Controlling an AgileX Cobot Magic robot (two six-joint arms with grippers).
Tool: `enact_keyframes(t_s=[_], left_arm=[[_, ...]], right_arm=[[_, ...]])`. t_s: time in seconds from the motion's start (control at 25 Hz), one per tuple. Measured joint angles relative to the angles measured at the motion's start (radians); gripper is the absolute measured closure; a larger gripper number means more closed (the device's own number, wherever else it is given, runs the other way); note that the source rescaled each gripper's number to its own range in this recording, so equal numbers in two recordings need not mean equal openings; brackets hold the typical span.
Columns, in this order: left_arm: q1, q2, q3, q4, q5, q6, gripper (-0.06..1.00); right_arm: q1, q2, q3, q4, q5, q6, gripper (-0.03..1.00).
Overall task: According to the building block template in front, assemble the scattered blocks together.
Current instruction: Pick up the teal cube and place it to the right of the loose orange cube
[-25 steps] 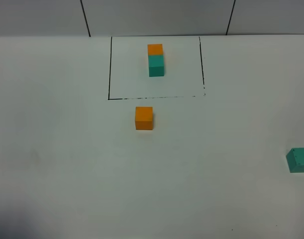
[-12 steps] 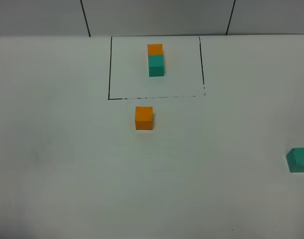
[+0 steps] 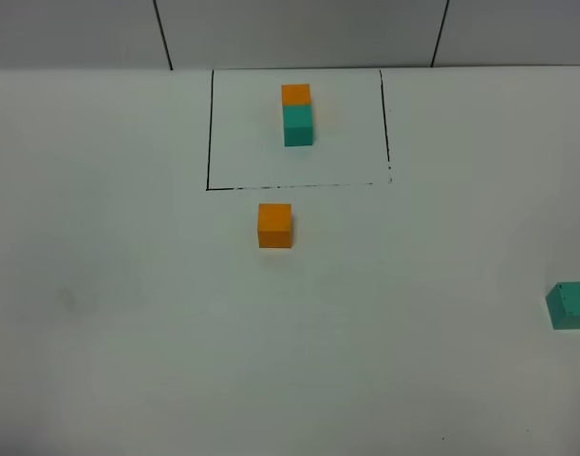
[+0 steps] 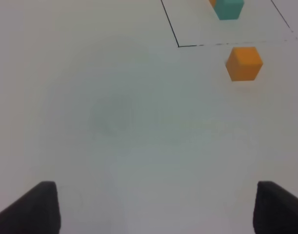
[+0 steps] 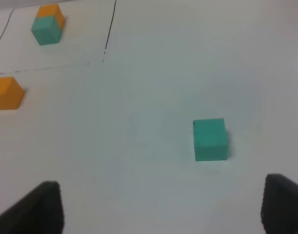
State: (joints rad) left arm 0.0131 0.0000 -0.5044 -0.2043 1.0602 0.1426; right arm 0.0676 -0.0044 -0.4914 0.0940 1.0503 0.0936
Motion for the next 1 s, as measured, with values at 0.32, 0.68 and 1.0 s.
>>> enact_keyframes(t_s=[0.32, 0.68, 1.0], left_arm=[[0.0, 0.0, 0.0, 0.0, 0.0, 0.0, 0.1], [0.0, 0.0, 0.0, 0.0, 0.0, 0.0, 0.1], [0.0, 0.0, 0.0, 0.0, 0.0, 0.0, 0.11]], right_arm=[[0.0, 0.0, 0.0, 0.002, 0.0, 0.0, 0.3], [0.0, 0.0, 0.0, 0.002, 0.0, 0.0, 0.3], [0.0, 0.0, 0.0, 0.005, 0.0, 0.0, 0.3]])
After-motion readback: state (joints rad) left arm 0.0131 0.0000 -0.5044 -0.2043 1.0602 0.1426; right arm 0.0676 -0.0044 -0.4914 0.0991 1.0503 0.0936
